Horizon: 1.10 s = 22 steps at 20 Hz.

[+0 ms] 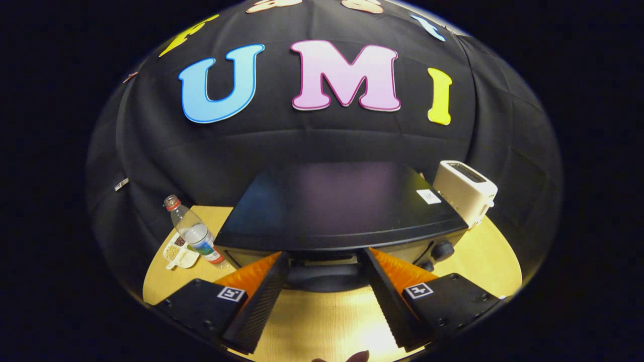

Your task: Open the toaster oven, put the food inside, and close the toaster oven door.

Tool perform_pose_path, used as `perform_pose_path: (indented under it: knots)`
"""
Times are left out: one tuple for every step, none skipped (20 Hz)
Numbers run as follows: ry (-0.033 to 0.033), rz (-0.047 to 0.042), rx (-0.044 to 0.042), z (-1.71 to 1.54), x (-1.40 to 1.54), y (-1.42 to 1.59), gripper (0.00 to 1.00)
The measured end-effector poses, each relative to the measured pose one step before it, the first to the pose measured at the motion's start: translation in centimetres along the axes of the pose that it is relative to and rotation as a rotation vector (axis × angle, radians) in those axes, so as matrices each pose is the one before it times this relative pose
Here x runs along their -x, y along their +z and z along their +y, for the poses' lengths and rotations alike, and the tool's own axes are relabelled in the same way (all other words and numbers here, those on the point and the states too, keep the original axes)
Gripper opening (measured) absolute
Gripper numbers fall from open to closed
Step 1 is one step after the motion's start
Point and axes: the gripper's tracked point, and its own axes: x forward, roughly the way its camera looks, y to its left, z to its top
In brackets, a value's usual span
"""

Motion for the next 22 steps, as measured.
perform_pose_path:
  knots:
    - [-0.00183, 0.00325, -0.00067, 0.049, -0.245, -0.567, 0.98]
    - [0.00062, 0.0079, -0.01027, 0.082, -0.15, -0.16, 0.99]
    - [-0.00395, 0.00245, -0.00273, -0.043, 0.229, -0.061, 0.99]
    - [-0.0012, -0.002, 0.01268, -0.122, 0.052, -0.193, 0.99]
    - [-0.00166, -0.00105, 0.00603, -0.095, 0.682, -0.396, 0.99]
    - [-0.00166, -0.00074, -0.00631, 0.03, 0.713, -0.69, 0.99]
    - [-0.0019, 0.00106, -0.00363, -0.113, 0.768, -0.777, 0.99]
    - [-0.00208, 0.00246, 0.0052, -0.114, 0.759, -0.864, 0.99]
    - [-0.00094, 0.00471, 0.01262, -0.104, 0.729, -1.033, 0.99]
    - [-0.00023, 0.00896, 0.00814, -0.036, 0.698, -1.231, 0.99]
    - [0.00094, 0.01311, 0.00203, -0.05, 0.554, -1.333, 0.99]
    - [0.00416, 0.01027, -0.00033, -0.017, 0.565, -1.274, 0.99]
    - [0.00349, 0.01648, -0.00358, -0.026, 0.312, -1.334, 0.99]
    - [0.0025, 0.02269, 0.00452, -0.06, 0.253, -1.47, 0.99]
    - [0.00032, 0.02466, 0.00948, -0.022, 0.114, -1.308, 0.99]
    - [-0.00142, 0.03068, 0.00967, -0.003, 0.008, -1.498, 0.99]
    - [-0.00159, 0.03468, 0.00742, -0.123, -0.214, -1.556, 0.99]
    - [0.00656, 0.03283, 0.00242, 0.181, -0.138, -1.306, 0.99]
    - [0.01031, 0.02743, -0.00203, 0.265, -0.175, -1.066, 0.99]
    - [0.01066, 0.02206, -0.00529, 0.186, 0.173, -0.766, 0.99]
    - [0.0098, 0.00967, -0.00839, 0.048, 0.252, -0.403, 0.99]
    - [0.008, -0.00108, -0.00729, -0.036, 0.298, -0.162, 0.99]
